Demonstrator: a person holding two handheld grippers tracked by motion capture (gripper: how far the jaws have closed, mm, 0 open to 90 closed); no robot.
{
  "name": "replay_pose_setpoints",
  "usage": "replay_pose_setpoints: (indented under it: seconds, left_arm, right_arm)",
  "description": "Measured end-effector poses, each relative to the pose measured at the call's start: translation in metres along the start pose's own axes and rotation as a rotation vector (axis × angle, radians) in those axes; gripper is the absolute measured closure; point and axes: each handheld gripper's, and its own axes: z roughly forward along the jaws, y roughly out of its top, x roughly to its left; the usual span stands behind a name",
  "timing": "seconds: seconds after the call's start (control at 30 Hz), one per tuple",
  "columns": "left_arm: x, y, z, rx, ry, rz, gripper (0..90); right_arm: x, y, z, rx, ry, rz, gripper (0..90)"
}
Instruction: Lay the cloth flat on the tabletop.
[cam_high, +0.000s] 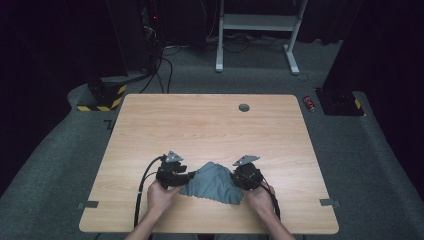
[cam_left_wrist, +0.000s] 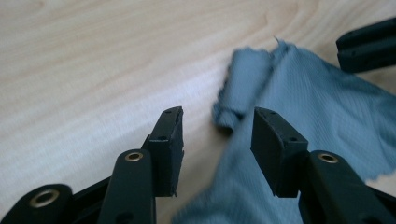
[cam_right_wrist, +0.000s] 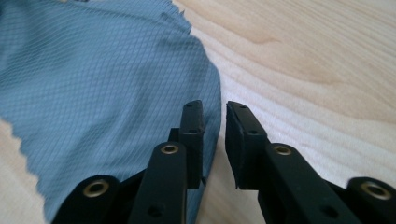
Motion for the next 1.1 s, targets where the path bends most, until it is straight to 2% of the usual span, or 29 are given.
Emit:
replay_pose_setpoints:
  seconds: [0.1, 0.2, 0.3, 0.37, 0.4, 0.5, 0.63, 0.7, 0.77, 0.93, 0.97, 1.1]
  left_arm:
    - [0.001, 0.013, 0.009, 0.02, 0.0, 0.0, 53.8]
    - [-0.002, 0.022, 0.023, 0.069, -0.007, 0.019, 53.8]
    - [-0.004, 0.023, 0.036, 0.102, -0.024, 0.004, 54.2]
    - [-0.004, 0.022, 0.044, 0.13, -0.027, 0.009, 55.5]
    - [-0.005, 0.022, 0.047, 0.133, -0.039, 0.0, 58.6]
    - [-0.005, 0.024, 0.049, 0.14, -0.07, 0.021, 70.1]
    - [-0.01, 0.032, 0.049, 0.175, -0.057, 0.093, 84.6]
    - [-0.011, 0.037, 0.045, 0.164, -0.057, 0.107, 87.0]
    - [-0.012, 0.039, 0.042, 0.146, -0.057, 0.104, 87.5]
    - [-0.013, 0.049, 0.022, 0.045, -0.043, 0.119, 87.9]
    - [-0.013, 0.053, 0.014, 0.005, -0.031, 0.124, 87.9]
    - [-0.017, 0.062, 0.0, -0.068, -0.017, 0.146, 88.0]
  right_arm:
    - [0.0, 0.004, 0.005, 0.008, -0.008, 0.013, 73.9]
    - [0.001, 0.005, 0.01, 0.016, -0.004, 0.014, 73.2]
    - [0.002, 0.005, 0.013, 0.029, 0.001, 0.021, 72.7]
    - [0.001, 0.005, 0.013, 0.031, 0.007, 0.021, 72.8]
    - [0.001, 0.005, 0.013, 0.033, 0.01, 0.022, 73.3]
    - [0.002, 0.006, 0.013, 0.037, 0.018, 0.012, 78.1]
    - [0.004, 0.007, 0.013, 0.042, 0.032, 0.001, 87.1]
    - [0.004, 0.007, 0.012, 0.04, 0.028, -0.009, 88.2]
    - [0.004, 0.006, 0.012, 0.04, 0.026, -0.007, 88.2]
    - [0.001, 0.004, -0.006, -0.026, 0.029, -0.012, 88.1]
    - [0.0, 0.004, -0.01, -0.04, 0.029, -0.017, 88.1]
    - [0.0, 0.005, -0.021, -0.074, 0.021, -0.03, 88.1]
